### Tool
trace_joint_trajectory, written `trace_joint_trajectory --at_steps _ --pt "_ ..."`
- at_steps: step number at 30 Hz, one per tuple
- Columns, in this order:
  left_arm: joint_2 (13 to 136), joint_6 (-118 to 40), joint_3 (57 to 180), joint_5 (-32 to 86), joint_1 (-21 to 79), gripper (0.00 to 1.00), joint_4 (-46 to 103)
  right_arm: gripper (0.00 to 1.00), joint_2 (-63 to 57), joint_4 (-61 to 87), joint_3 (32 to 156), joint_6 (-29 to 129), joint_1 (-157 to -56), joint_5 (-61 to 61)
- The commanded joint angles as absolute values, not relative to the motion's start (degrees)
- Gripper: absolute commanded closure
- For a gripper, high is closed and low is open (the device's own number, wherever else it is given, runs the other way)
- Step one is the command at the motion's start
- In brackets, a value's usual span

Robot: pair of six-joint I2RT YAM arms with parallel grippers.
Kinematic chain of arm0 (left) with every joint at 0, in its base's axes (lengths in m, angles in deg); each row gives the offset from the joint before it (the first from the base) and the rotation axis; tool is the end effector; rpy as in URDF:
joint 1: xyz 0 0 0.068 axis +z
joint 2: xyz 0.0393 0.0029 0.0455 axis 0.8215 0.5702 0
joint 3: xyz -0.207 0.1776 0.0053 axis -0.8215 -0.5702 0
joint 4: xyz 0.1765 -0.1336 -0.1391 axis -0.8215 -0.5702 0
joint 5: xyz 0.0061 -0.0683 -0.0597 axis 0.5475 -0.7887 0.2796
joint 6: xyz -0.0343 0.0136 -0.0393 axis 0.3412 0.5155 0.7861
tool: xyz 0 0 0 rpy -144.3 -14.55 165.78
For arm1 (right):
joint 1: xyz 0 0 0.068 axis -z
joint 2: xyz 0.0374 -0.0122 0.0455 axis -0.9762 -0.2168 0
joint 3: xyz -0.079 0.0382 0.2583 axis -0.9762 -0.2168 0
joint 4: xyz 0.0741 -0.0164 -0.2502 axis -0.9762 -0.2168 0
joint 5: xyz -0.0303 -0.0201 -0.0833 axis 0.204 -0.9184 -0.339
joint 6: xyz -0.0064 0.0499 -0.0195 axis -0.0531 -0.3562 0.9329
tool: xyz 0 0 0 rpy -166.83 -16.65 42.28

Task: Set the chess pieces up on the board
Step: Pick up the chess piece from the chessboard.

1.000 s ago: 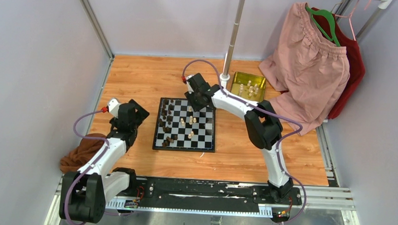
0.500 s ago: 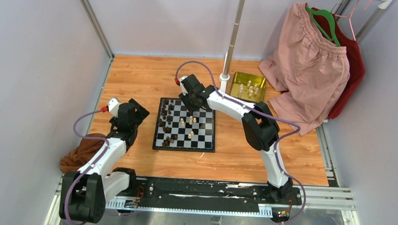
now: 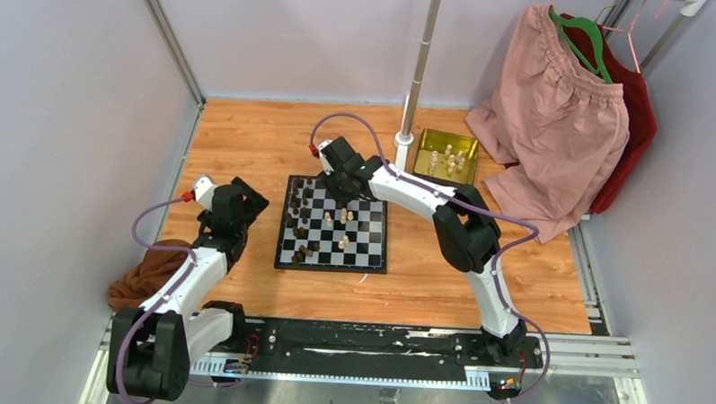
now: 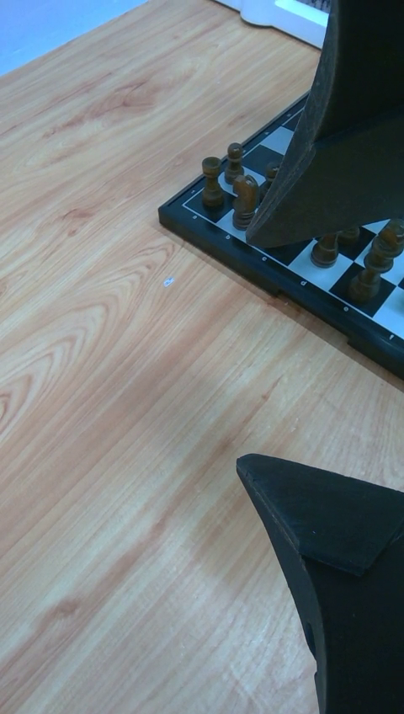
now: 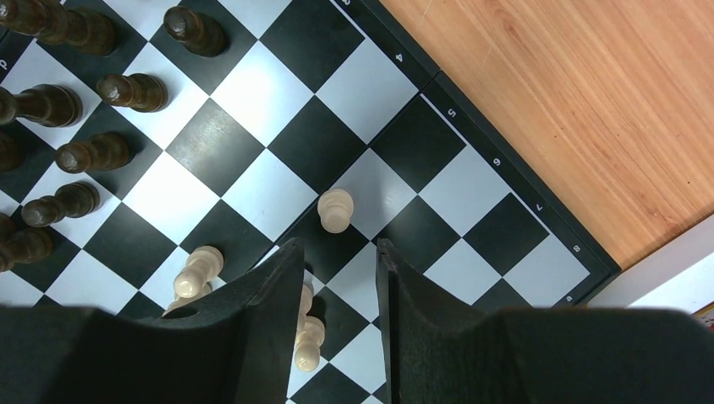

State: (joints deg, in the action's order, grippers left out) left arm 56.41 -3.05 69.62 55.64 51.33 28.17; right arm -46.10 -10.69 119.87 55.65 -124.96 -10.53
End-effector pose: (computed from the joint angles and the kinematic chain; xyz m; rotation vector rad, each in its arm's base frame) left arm 0.2060 -0.0015 0.1915 -0.9751 1.8598 -0.1597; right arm 0.3345 0.3617 0.2129 -0.9208 2.2292 0.3356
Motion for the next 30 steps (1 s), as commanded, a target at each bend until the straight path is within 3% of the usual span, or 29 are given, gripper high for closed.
trace_joint_trajectory --at_steps 1,13,16,21,30 --pt "56.02 -2.65 68.87 56.13 51.1 0.0 29.74 0.59 -47.99 -11.86 122.03 56.75 -125.64 -11.59" --pt "56.46 -2.45 68.17 56.31 51.07 0.0 30.71 0.65 -50.98 -11.86 125.73 56.75 -125.65 -11.11" --pt "56.71 -2.45 68.22 56.38 51.09 0.0 30.85 0.74 -51.14 -11.86 125.87 58.4 -125.66 -11.49" --pt "56.95 -2.45 68.26 56.32 51.1 0.0 30.85 0.99 -50.37 -11.66 125.34 58.68 -125.64 -12.52" --pt "57.99 -2.47 68.13 56.11 51.1 0.0 30.93 1.0 -46.69 -10.56 122.6 59.48 -125.19 -17.48"
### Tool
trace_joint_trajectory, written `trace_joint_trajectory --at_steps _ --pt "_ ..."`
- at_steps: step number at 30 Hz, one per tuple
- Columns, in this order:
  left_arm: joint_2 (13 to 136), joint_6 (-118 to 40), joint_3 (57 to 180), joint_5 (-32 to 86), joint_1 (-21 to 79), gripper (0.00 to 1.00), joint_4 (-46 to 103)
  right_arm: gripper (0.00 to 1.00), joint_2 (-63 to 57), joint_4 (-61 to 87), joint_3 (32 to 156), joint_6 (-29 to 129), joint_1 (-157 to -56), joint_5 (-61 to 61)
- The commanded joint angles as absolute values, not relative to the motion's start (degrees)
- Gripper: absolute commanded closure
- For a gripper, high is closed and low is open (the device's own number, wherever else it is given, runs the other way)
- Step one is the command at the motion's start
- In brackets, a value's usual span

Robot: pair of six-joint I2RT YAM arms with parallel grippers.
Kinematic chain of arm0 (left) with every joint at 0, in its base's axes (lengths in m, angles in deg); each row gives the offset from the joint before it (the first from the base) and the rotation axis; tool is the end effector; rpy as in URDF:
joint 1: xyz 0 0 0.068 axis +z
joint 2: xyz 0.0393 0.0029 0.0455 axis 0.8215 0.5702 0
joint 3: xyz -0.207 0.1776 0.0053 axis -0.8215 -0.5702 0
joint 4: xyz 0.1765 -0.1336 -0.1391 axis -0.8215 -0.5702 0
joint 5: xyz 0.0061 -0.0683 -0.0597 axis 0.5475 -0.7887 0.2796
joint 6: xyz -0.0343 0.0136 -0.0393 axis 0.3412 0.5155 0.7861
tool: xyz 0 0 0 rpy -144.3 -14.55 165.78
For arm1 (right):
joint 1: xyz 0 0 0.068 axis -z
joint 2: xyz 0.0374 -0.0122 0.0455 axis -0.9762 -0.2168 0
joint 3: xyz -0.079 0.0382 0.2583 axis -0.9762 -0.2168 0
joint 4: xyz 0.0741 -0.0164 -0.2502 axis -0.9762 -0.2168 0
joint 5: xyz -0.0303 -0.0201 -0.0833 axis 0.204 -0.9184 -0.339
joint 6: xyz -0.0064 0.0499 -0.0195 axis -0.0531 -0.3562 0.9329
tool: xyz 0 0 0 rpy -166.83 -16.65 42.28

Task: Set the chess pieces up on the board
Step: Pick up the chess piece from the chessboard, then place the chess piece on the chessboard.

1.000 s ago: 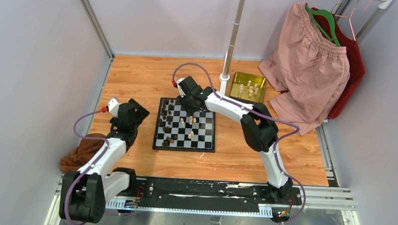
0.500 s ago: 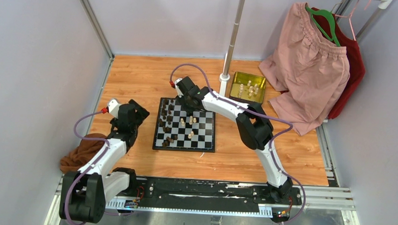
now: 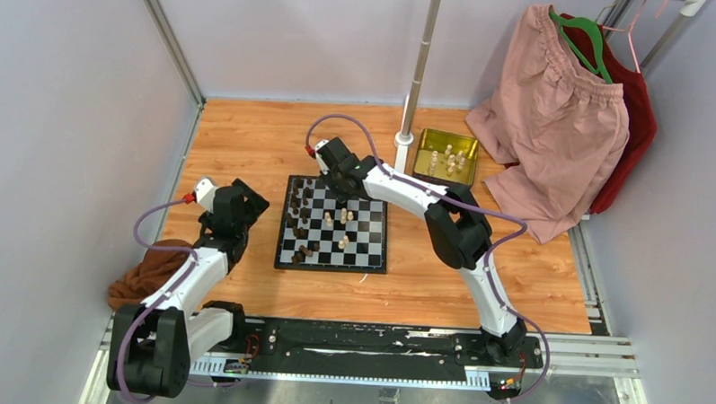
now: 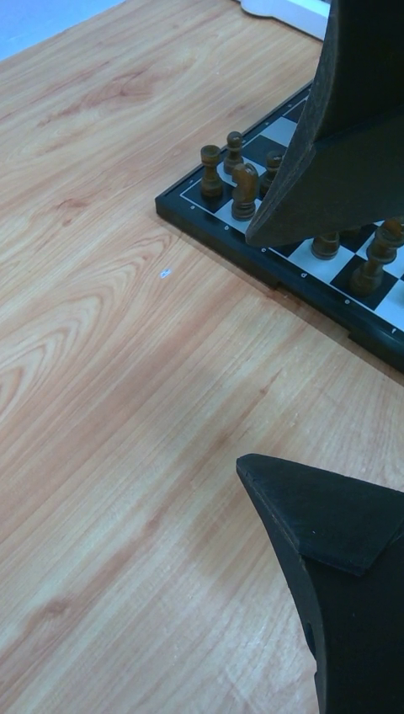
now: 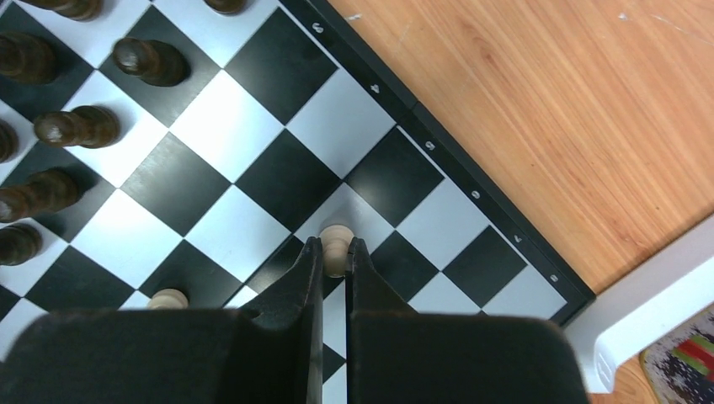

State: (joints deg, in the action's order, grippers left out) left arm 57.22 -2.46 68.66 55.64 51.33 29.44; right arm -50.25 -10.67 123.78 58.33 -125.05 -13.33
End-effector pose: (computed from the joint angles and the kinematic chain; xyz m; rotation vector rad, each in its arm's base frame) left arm 0.2059 -0.0015 0.1854 -0.9865 1.8629 -0.1613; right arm 0.3452 0.3720 0.2004 -0.9487 2.2050 0.2576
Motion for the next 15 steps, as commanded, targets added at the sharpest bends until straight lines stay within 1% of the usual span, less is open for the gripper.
trace_joint_trajectory --at_steps 1,15 --pt "58.12 -2.46 68.09 56.13 51.1 0.0 31.0 1.0 -46.37 -10.43 122.33 59.44 -124.89 -17.85" --pt "59.45 -2.41 68.12 55.96 51.06 0.0 31.63 1.0 -44.83 -10.46 119.26 57.5 -119.41 -19.22"
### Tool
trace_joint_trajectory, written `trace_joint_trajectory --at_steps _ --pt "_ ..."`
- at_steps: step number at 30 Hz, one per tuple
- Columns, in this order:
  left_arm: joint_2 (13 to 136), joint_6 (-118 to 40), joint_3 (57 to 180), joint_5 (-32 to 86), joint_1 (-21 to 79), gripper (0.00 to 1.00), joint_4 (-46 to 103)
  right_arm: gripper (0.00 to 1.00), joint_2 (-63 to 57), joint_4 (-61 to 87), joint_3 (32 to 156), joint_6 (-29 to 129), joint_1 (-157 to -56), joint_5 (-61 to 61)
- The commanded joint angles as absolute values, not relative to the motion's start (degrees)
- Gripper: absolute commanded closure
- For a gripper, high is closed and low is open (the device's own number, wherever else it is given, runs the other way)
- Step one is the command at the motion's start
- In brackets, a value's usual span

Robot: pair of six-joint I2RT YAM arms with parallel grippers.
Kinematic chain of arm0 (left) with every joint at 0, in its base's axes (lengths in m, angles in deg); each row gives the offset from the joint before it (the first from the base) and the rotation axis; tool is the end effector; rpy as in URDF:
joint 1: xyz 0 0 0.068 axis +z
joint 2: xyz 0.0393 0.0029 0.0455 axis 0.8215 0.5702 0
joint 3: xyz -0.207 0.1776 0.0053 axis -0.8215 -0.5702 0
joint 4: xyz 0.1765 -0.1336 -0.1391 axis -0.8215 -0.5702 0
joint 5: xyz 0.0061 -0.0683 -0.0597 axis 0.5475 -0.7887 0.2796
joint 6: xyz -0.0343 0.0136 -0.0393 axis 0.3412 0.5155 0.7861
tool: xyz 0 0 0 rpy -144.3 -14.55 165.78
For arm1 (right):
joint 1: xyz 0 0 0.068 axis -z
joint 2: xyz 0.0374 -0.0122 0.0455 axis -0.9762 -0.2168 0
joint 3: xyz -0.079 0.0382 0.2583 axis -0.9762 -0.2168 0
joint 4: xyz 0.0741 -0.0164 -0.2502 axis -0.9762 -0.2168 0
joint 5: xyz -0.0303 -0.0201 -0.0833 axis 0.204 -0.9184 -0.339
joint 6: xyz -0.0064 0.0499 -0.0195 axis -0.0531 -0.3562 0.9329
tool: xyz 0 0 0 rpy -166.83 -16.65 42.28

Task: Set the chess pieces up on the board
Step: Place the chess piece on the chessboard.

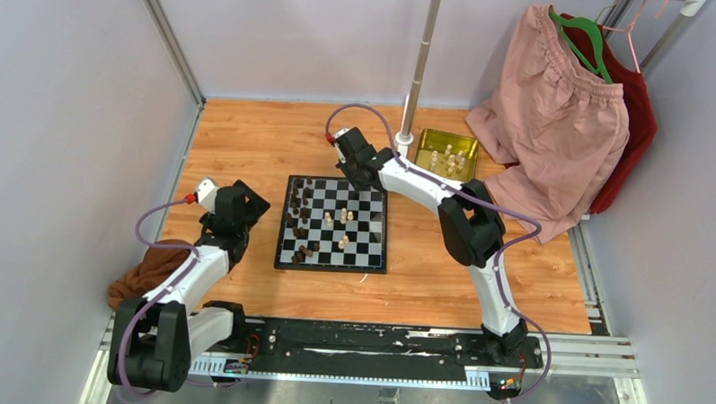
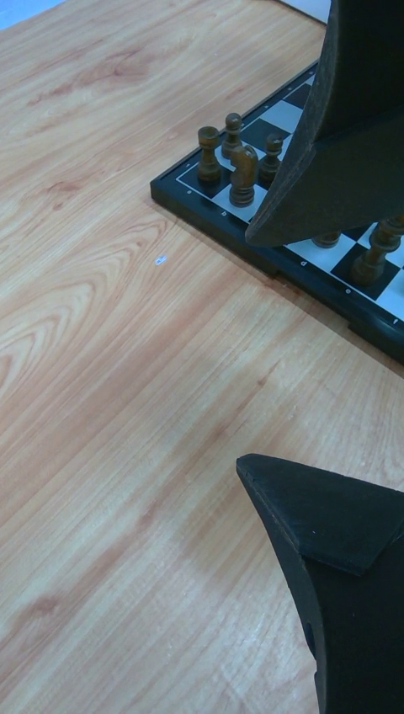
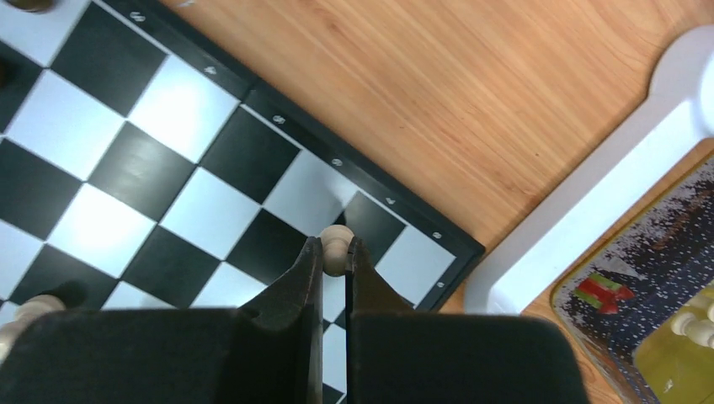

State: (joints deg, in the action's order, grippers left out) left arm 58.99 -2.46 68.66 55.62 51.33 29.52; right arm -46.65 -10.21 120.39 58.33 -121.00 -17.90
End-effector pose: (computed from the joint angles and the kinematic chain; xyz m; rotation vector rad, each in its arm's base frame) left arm 0.2081 -0.0016 0.1798 -0.9922 1.8896 -0.1460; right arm 0.3635 0.3360 0.2124 -0.8213 2.2187 0.1389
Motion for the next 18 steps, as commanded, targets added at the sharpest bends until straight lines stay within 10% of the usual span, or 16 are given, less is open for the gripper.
trace_joint_trajectory --at_steps 1,18 --pt "59.46 -2.45 68.13 55.96 51.09 0.0 31.61 1.0 -44.92 -10.46 119.27 57.41 -119.12 -19.06" --pt "60.36 -2.77 68.59 55.92 51.06 0.0 31.77 1.0 -48.52 -10.98 121.15 55.6 -117.38 -16.12"
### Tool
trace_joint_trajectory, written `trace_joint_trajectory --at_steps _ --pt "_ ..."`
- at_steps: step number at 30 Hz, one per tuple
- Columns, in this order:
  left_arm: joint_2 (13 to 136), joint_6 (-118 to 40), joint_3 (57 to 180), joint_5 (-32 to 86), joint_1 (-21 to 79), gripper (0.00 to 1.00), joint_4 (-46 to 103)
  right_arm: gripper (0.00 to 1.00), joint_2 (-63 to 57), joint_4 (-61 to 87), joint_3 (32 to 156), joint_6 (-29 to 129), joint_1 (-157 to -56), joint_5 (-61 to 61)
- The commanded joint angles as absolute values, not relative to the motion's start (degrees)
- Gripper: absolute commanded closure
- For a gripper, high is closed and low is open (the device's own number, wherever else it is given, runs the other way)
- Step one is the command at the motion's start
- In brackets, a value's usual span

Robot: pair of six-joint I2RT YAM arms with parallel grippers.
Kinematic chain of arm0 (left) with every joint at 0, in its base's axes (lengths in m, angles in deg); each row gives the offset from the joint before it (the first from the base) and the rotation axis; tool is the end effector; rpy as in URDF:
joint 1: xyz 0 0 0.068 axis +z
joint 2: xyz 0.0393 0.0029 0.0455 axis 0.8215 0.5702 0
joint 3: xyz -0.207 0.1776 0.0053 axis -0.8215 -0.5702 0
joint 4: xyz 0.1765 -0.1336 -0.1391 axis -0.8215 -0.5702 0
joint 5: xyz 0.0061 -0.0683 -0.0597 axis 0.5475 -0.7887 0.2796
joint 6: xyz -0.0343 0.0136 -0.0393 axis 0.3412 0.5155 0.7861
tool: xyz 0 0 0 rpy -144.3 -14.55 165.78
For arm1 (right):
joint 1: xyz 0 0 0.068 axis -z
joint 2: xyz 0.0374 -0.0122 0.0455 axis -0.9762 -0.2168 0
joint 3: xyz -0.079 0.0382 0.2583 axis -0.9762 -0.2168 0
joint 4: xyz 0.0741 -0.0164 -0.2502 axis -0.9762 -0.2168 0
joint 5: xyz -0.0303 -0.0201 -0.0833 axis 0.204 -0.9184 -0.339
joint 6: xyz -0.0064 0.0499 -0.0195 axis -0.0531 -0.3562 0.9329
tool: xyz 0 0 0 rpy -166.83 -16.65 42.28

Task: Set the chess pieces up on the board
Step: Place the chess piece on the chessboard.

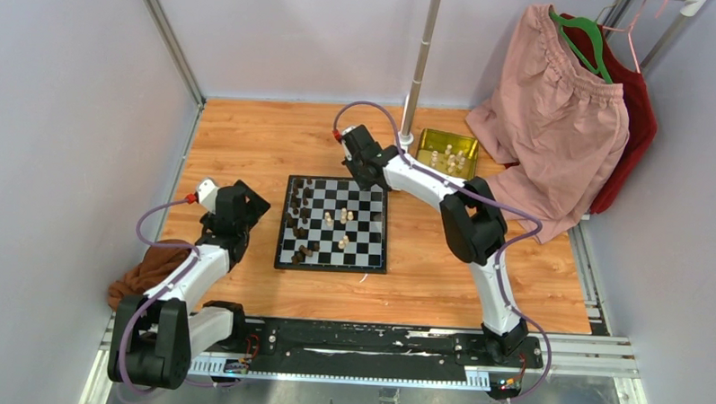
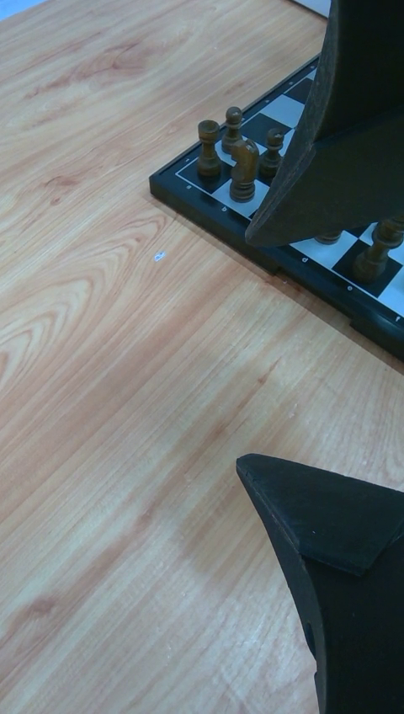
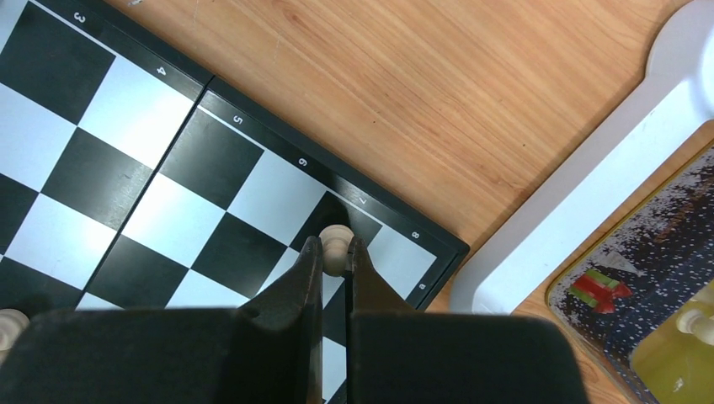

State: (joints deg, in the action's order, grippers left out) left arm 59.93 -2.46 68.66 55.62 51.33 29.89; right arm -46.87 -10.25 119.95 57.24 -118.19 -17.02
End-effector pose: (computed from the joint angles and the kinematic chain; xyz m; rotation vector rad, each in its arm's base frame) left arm 0.2096 -0.0017 0.1773 -0.9942 1.8986 -0.1406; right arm 0.3788 0.3179 0.2079 -0.7582 2.2564 0.1367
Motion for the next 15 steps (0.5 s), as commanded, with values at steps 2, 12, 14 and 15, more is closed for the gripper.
trace_joint_trajectory --at_steps 2,12,14,15 --pt "60.51 -2.79 68.57 55.89 51.1 0.0 31.81 1.0 -48.74 -10.99 121.18 55.48 -117.37 -16.12" --pt "60.85 -2.98 68.48 56.06 51.05 0.0 31.79 0.89 -49.45 -11.03 120.95 55.07 -116.63 -15.65" --pt "60.91 -2.94 68.48 56.05 51.08 0.0 31.7 0.83 -49.28 -11.07 120.87 55.2 -116.6 -15.43" --pt "60.96 -2.88 68.48 55.93 51.02 0.0 31.7 0.78 -49.14 -11.07 120.85 55.26 -116.56 -15.3"
